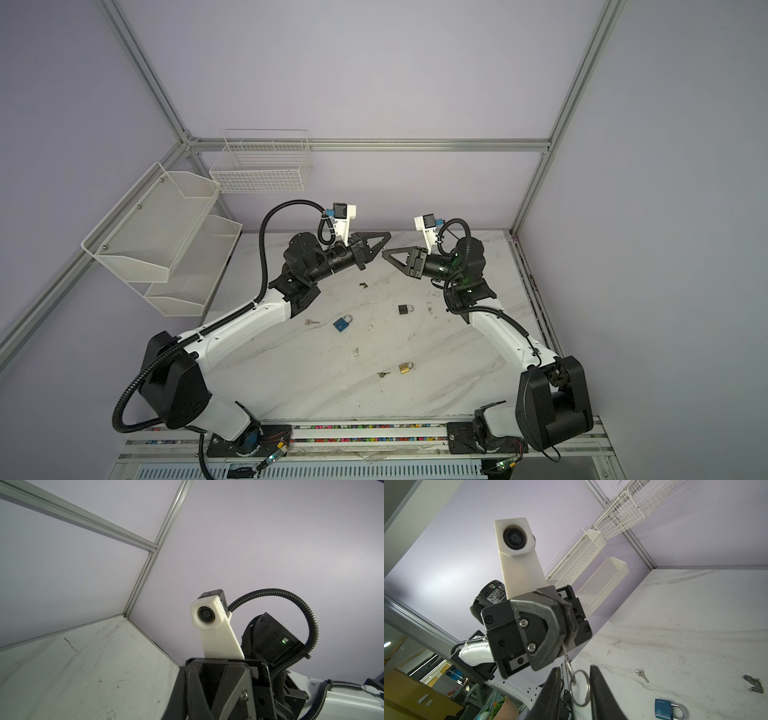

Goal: Unlock with the key

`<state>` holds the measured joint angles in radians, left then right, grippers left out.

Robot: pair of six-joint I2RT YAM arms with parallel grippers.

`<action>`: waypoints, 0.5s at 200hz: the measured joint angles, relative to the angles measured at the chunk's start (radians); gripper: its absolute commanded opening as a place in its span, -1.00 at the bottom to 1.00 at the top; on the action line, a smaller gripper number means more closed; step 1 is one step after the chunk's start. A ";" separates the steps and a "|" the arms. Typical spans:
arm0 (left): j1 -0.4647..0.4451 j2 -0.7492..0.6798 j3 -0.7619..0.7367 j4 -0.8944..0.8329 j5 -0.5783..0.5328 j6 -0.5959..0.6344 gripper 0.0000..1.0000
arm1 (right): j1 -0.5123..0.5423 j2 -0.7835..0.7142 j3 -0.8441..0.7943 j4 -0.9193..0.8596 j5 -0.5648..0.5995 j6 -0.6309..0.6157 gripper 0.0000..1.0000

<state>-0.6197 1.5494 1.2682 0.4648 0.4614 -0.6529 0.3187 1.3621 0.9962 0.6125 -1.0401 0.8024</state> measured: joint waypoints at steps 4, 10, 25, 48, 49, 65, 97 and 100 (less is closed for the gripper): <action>0.000 0.001 0.000 0.000 0.000 0.000 -1.00 | 0.000 0.000 0.000 0.000 0.000 0.000 -0.48; -0.002 0.002 0.000 0.001 0.000 0.000 -1.00 | 0.000 0.000 0.000 0.001 0.000 0.000 -0.48; -0.005 0.005 0.000 0.001 0.000 0.000 -1.00 | 0.000 0.000 0.000 0.003 0.000 0.001 -0.48; -0.005 0.007 0.000 0.001 0.000 0.000 -1.00 | 0.000 0.001 0.000 0.021 0.000 0.013 -0.51; -0.005 0.007 0.000 0.001 0.000 0.000 -1.00 | 0.000 0.001 0.000 0.022 0.000 0.013 -0.51; -0.005 0.007 0.000 0.004 0.000 0.000 -1.00 | 0.000 0.001 0.000 0.033 -0.001 0.022 -0.51; -0.005 0.007 0.000 0.006 -0.002 0.001 -1.00 | 0.000 0.013 0.000 0.050 -0.002 0.029 -0.47; -0.005 0.007 0.000 0.006 -0.002 0.001 -1.00 | 0.000 0.016 -0.002 0.050 -0.002 0.029 -0.47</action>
<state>-0.6250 1.5562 1.2682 0.4706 0.4599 -0.6521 0.3187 1.3781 0.9947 0.6628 -1.0420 0.8318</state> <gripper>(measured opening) 0.050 0.266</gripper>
